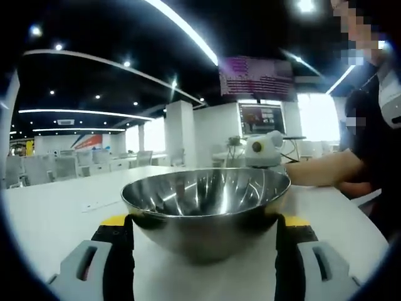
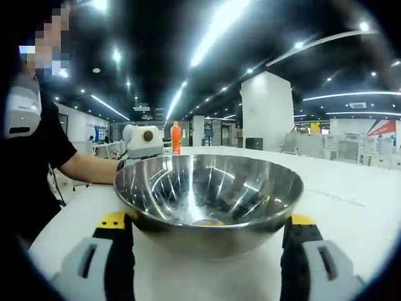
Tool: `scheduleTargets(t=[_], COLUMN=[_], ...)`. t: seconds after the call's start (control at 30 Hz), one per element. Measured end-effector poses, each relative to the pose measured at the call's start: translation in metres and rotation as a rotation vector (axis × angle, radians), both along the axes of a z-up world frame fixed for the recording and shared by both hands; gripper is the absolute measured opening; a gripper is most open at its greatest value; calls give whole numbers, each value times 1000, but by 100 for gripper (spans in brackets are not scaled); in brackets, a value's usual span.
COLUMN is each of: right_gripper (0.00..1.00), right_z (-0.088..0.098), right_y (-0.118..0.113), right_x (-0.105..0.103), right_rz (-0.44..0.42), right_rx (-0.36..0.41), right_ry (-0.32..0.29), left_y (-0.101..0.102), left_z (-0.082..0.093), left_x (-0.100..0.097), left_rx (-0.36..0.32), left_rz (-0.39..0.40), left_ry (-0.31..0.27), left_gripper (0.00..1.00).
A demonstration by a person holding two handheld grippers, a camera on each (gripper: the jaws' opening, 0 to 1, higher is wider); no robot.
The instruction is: Pick up the QQ candy scattered on the table and place it into the stainless steel bowl on the table
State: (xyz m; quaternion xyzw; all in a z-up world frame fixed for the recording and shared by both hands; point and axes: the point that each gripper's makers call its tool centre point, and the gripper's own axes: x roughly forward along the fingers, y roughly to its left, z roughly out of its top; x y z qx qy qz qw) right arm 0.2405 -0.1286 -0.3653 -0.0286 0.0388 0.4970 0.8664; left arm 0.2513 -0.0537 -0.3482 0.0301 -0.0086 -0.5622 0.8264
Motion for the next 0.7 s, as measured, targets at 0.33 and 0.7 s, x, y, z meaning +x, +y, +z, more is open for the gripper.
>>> scheduleTargets(t=[0.33,0.7], right_gripper=[93,94], right_z=[29,66], right_y=[-4,-11], right_x=[-3,28], right_rz=[-13,-32], right_rx=[-2,-26], right_ry=[-79,-110], left_y=[-4,-14], left_z=[23,59], left_x=[2,32], left_rx=[11,47], left_rz=[-5,4], left_ry=[-31,-69], left_gripper=[94,95])
